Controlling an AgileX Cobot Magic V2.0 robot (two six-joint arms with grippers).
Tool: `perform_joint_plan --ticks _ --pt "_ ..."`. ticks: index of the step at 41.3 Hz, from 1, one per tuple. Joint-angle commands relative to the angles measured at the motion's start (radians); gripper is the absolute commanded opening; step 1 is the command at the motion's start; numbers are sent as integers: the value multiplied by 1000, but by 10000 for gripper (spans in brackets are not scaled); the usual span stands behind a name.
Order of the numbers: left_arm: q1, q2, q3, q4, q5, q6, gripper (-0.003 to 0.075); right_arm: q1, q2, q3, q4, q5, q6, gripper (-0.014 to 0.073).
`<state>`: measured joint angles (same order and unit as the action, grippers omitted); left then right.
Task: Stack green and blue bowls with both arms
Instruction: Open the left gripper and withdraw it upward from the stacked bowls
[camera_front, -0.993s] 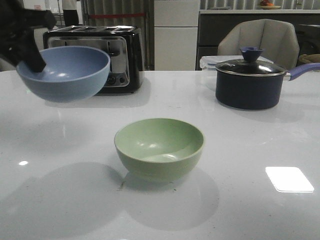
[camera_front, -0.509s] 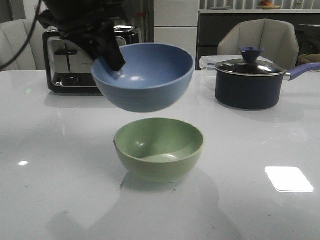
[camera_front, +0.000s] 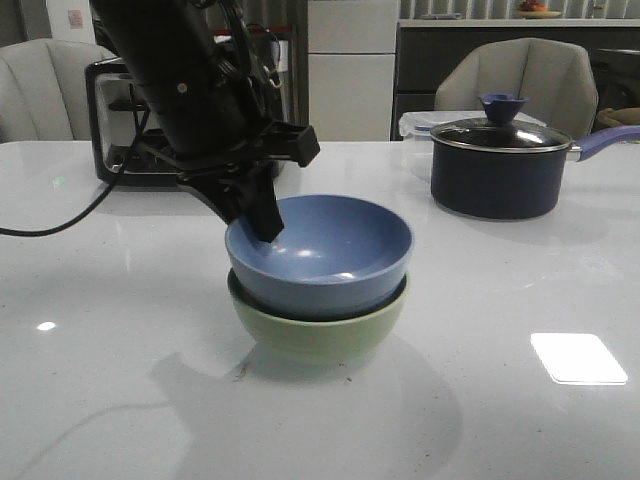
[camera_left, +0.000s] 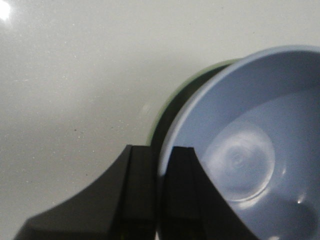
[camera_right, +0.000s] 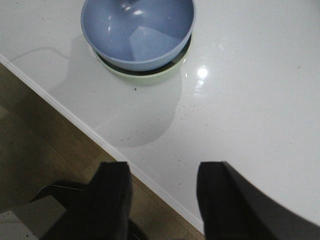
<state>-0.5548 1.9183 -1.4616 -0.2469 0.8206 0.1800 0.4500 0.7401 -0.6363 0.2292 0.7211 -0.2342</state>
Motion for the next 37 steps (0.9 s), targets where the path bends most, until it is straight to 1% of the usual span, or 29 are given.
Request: perform_joint_plan --ticks 1,3,5,9,12,14,19,27,33,37 --pt "-8 -38 -35 -22 -39 -3 99 0 -7 -26 3 -58 -11 427" --pt "-8 -35 -35 -22 -41 -3 118 0 -7 -26 3 -58 -11 427" --pt "-8 -34 -35 -26 -41 -3 165 0 -7 -26 3 -58 -11 427" --pt "-8 -34 -35 -35 -41 -3 317 0 -7 -26 3 -58 -11 427" --pt "-8 -34 -35 -37 -23 -3 412 0 -7 -26 3 -58 -11 427" --pt "-8 -40 -37 -37 -18 -3 442 0 -7 -26 3 -58 -11 427" --pt "-8 -82 -37 -29 -18 -3 444 0 -7 -26 3 -58 -11 427" --pt "-8 -252 -4 18 -17 -3 444 0 -7 -26 3 -58 -11 427" --pt "-8 -424 96 50 -21 1 444 0 -7 -26 3 -58 -11 427" --pt "-8 -558 197 69 -27 1 444 0 -7 -26 3 -58 -11 427"
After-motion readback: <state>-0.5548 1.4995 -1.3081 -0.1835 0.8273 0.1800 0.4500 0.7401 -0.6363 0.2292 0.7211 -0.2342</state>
